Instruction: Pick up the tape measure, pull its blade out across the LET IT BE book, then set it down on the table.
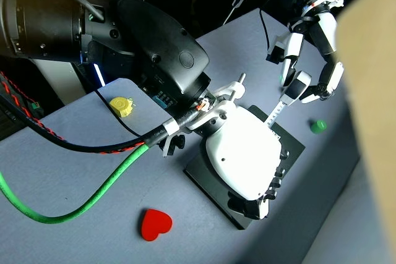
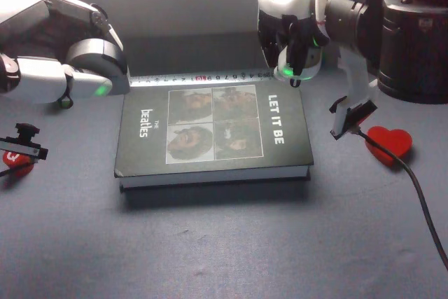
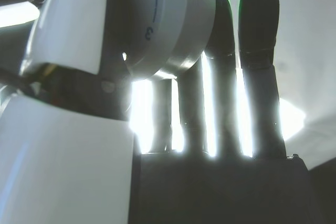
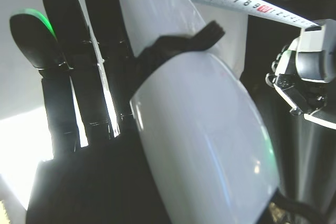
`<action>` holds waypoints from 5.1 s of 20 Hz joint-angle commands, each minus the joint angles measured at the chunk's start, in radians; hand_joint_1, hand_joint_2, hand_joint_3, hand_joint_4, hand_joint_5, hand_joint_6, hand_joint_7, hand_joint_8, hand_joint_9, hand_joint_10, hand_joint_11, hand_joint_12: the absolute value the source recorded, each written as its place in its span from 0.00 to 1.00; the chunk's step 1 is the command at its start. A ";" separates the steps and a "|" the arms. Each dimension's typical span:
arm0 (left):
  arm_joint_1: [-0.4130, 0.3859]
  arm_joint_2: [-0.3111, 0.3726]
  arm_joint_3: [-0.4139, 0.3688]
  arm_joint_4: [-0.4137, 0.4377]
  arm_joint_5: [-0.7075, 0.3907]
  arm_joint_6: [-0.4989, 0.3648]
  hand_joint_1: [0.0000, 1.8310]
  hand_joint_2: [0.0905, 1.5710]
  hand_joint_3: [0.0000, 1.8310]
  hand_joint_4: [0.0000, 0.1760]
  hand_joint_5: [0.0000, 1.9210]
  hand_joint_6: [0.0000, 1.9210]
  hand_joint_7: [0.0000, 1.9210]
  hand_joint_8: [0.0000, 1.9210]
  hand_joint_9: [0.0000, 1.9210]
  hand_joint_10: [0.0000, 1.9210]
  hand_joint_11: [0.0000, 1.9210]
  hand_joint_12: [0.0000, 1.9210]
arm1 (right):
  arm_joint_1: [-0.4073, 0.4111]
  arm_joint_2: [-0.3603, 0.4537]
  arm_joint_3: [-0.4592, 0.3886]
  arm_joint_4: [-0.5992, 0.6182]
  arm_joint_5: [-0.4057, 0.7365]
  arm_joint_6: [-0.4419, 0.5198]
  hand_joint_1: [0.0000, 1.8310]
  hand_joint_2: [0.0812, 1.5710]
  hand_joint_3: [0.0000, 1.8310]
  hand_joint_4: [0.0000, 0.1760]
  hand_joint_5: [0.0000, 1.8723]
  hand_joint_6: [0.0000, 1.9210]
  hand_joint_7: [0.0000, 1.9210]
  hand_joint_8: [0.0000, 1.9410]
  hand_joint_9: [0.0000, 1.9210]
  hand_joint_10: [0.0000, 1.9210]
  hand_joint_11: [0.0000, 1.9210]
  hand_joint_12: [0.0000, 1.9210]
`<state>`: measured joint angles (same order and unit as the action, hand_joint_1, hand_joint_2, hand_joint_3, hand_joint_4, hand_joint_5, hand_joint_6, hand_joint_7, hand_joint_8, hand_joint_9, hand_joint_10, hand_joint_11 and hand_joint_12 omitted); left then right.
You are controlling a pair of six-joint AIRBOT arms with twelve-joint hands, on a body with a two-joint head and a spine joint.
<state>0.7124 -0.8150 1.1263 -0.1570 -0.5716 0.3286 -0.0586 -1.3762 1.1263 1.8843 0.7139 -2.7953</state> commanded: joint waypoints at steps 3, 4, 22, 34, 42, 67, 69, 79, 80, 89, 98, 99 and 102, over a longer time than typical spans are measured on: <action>-0.012 0.002 0.011 -0.020 -0.129 -0.010 0.75 0.72 0.00 0.00 0.43 0.48 0.49 0.60 0.43 0.73 0.44 0.66 | 0.016 -0.005 -0.002 -0.084 -0.007 0.011 0.66 0.71 0.00 0.00 0.47 0.55 0.52 0.55 0.46 0.50 0.36 0.77; -0.015 0.001 0.011 -0.020 -0.130 -0.010 0.75 0.72 0.00 0.00 0.43 0.48 0.48 0.61 0.43 0.73 0.44 0.66 | 0.015 -0.006 -0.005 -0.109 -0.007 0.024 0.66 0.71 0.00 0.00 0.47 0.56 0.52 0.55 0.46 0.50 0.36 0.77; -0.023 -0.001 0.009 -0.048 -0.129 -0.010 0.75 0.70 0.00 0.00 0.46 0.45 0.52 0.54 0.48 0.69 0.45 0.64 | 0.001 -0.009 -0.037 -0.178 0.009 0.041 0.47 0.68 0.00 0.00 0.36 0.00 0.42 0.00 0.36 0.12 0.16 0.58; -0.026 -0.003 0.009 -0.050 -0.126 -0.010 0.75 0.71 0.00 0.00 0.43 0.49 0.49 0.58 0.45 0.71 0.45 0.64 | -0.001 -0.019 -0.038 -0.186 0.019 0.044 0.47 0.68 0.00 0.00 0.36 0.00 0.43 0.00 0.38 0.11 0.17 0.59; -0.027 -0.004 0.012 -0.050 -0.126 -0.010 0.75 0.72 0.00 0.00 0.42 0.50 0.48 0.60 0.43 0.72 0.44 0.64 | 0.003 -0.019 -0.035 -0.190 0.020 0.046 0.47 0.68 0.00 0.00 0.36 0.00 0.44 0.00 0.38 0.11 0.17 0.59; -0.032 -0.006 0.014 -0.050 -0.128 -0.010 0.75 0.72 0.00 0.00 0.43 0.49 0.49 0.59 0.44 0.72 0.44 0.65 | 0.000 0.004 -0.034 -0.190 0.008 0.043 0.67 0.71 0.00 0.00 0.47 0.52 0.52 0.58 0.46 0.52 0.34 0.77; -0.031 -0.006 0.015 -0.050 -0.129 -0.010 0.75 0.72 0.00 0.00 0.43 0.49 0.49 0.59 0.44 0.72 0.45 0.65 | -0.001 0.014 -0.034 -0.190 0.003 0.040 0.67 0.71 0.00 0.00 0.47 0.52 0.52 0.58 0.46 0.52 0.34 0.77; -0.032 -0.006 0.015 -0.050 -0.130 -0.010 0.75 0.71 0.00 0.00 0.46 0.43 0.51 0.57 0.46 0.71 0.45 0.65 | -0.015 0.099 -0.034 -0.210 -0.078 0.011 0.67 0.71 0.00 0.00 0.47 0.52 0.52 0.58 0.46 0.52 0.35 0.77; -0.032 -0.006 0.015 -0.050 -0.130 -0.010 0.75 0.70 0.00 0.00 0.47 0.42 0.51 0.56 0.47 0.71 0.45 0.65 | -0.014 0.108 -0.034 -0.210 -0.084 0.006 0.67 0.71 0.00 0.00 0.47 0.52 0.52 0.58 0.46 0.52 0.35 0.77; -0.034 -0.006 0.016 -0.050 -0.130 -0.010 0.75 0.72 0.00 0.00 0.43 0.50 0.49 0.59 0.44 0.72 0.45 0.64 | -0.011 0.186 -0.017 -0.213 -0.154 -0.044 0.66 0.72 0.00 0.00 0.46 0.55 0.51 0.59 0.45 0.53 0.34 0.78; -0.035 -0.006 0.015 -0.050 -0.130 -0.010 0.75 0.72 0.00 0.00 0.42 0.51 0.48 0.59 0.44 0.72 0.44 0.64 | -0.006 0.233 0.058 -0.217 -0.227 -0.073 0.66 0.72 0.00 0.00 0.46 0.54 0.51 0.59 0.45 0.54 0.34 0.78; -0.035 -0.006 0.015 -0.050 -0.130 -0.010 0.75 0.72 0.00 0.00 0.42 0.51 0.49 0.59 0.44 0.72 0.44 0.64 | -0.006 0.237 0.064 -0.217 -0.232 -0.077 0.66 0.72 0.00 0.00 0.47 0.54 0.51 0.60 0.45 0.54 0.34 0.78; -0.035 -0.006 0.016 -0.050 -0.130 -0.010 0.75 0.72 0.00 0.00 0.42 0.50 0.49 0.60 0.43 0.72 0.44 0.64 | -0.004 0.246 0.091 -0.218 -0.247 -0.088 0.66 0.72 0.00 0.00 0.47 0.54 0.51 0.60 0.45 0.54 0.34 0.78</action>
<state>0.6891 -0.8276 1.1320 -0.1928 -0.5846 0.3187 -0.0788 -1.1496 1.2045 1.7325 0.4183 -2.8567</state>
